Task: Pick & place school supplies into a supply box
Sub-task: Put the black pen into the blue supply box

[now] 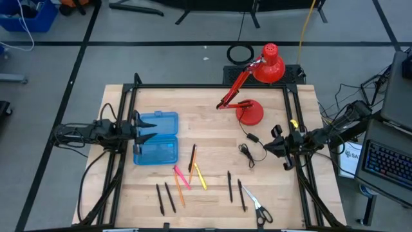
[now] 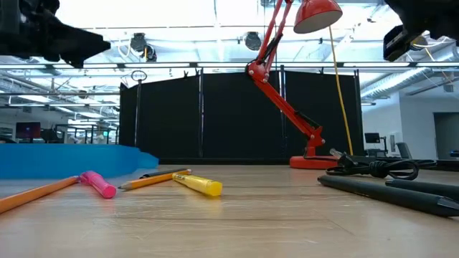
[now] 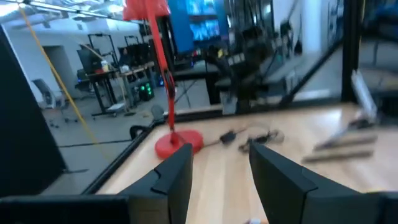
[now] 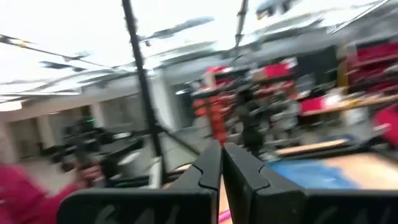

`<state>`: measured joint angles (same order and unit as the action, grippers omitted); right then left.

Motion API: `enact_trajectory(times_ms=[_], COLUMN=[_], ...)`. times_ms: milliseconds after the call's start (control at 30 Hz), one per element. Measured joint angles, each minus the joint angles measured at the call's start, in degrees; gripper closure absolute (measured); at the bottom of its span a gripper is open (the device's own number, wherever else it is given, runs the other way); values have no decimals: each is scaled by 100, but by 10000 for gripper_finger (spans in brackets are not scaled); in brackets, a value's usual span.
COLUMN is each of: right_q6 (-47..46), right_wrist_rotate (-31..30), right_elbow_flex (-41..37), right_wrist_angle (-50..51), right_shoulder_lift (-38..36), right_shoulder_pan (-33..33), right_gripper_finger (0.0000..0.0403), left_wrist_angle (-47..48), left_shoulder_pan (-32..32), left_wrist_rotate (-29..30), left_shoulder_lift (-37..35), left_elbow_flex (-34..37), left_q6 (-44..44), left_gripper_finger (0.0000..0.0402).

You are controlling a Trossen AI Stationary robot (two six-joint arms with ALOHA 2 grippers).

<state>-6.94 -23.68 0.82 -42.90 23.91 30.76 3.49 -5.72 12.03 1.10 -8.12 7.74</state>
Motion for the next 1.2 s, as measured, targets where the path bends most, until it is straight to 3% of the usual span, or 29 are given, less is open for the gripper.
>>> enact_trajectory(times_ms=[133, 233, 367, 467, 600, 700, 867, 967, 1200], right_q6=[-357, -126, 149, 32, -232, -178, -75, -103, -1080], right_wrist_rotate=[-239, -406, -1071, -890, -161, -174, -164, -160, 106], right_elbow_flex=[4, 52, 181, 313, 744, 1235, 2431, 3210, 4632], right_wrist_angle=[-110, -435, -762, -938, -984, -870, -349, 542, 2186], right_shoulder_lift=[383, 800, 1300, 1649, 2174, 2774, 4026, 4650, 5534], right_shoulder_pan=[-11, -53, -171, -255, -334, -334, -340, -376, -657], right_gripper_finger=[397, 397, 397, 397, 397, 397, 397, 397, 396], left_wrist_angle=[-81, -81, -76, -76, -84, -133, -68, 47, 209], left_shoulder_pan=[0, -1, 0, 0, 0, 0, -1, 0, 0], left_wrist_rotate=[-256, -303, -299, -299, -341, -281, -277, -275, -297], left_shoulder_lift=[0, 0, 0, 0, 0, 0, 0, 1, 0], left_elbow_flex=[0, 0, 0, 0, 0, 0, 0, 0, 0], left_q6=[-1036, -1104, -1066, -1156, -1428, -1545, -1605, -1700, -1884], left_gripper_finger=[240, 240, 240, 240, 240, 240, 240, 240, 240])
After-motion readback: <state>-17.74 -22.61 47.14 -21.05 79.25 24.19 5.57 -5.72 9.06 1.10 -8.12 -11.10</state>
